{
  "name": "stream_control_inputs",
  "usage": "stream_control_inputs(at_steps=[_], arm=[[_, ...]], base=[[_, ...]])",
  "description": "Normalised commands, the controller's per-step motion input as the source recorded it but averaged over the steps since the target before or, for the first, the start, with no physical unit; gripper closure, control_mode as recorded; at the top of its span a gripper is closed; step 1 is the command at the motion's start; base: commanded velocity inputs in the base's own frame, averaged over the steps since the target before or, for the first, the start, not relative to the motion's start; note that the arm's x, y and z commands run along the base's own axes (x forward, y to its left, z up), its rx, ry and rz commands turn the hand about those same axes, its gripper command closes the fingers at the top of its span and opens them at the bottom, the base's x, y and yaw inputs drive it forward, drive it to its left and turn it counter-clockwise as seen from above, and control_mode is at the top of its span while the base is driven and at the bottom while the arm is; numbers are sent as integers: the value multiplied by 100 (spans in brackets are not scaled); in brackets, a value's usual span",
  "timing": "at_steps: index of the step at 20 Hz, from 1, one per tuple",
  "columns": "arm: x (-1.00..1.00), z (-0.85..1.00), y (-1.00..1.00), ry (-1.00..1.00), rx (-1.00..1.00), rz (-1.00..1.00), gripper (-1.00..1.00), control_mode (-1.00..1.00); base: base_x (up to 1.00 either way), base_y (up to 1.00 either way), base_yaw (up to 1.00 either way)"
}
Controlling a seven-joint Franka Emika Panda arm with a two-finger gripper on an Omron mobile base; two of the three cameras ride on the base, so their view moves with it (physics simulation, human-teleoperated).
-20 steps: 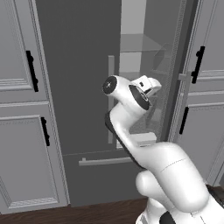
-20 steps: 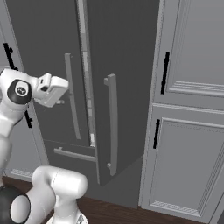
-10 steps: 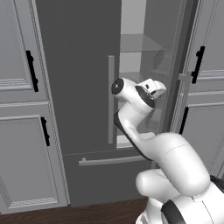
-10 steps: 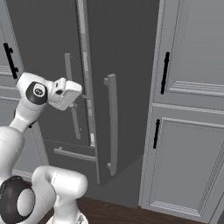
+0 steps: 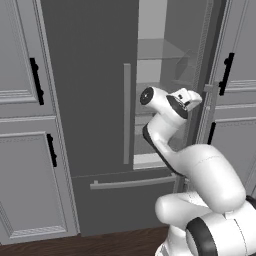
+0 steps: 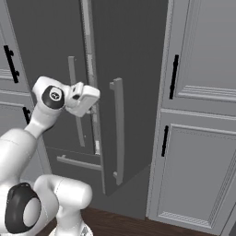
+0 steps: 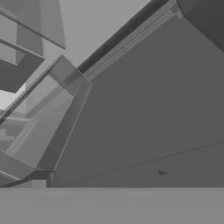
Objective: Grab a lemon wedge from the fridge and one ice cube from the ice bowl, and put them in the glass of lemonade.
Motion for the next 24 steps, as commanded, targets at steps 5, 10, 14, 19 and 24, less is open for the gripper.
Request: stream_control_inputs(at_steps=[5,10,14,19,24], arm=[[-1,0,-56,8,0,-14,-100,-100],[-20,-10,-92,1,0,-24,-100,-100],[-40,-15,-100,-5,3,-24,-100,-100],[-34,-2,-100,-22,7,-18,-100,-100],[-7,0,-98,-32,9,-10,-100,-100]], base=[[0,0,0],[0,0,0],[0,0,0],[0,0,0],[0,0,0]])
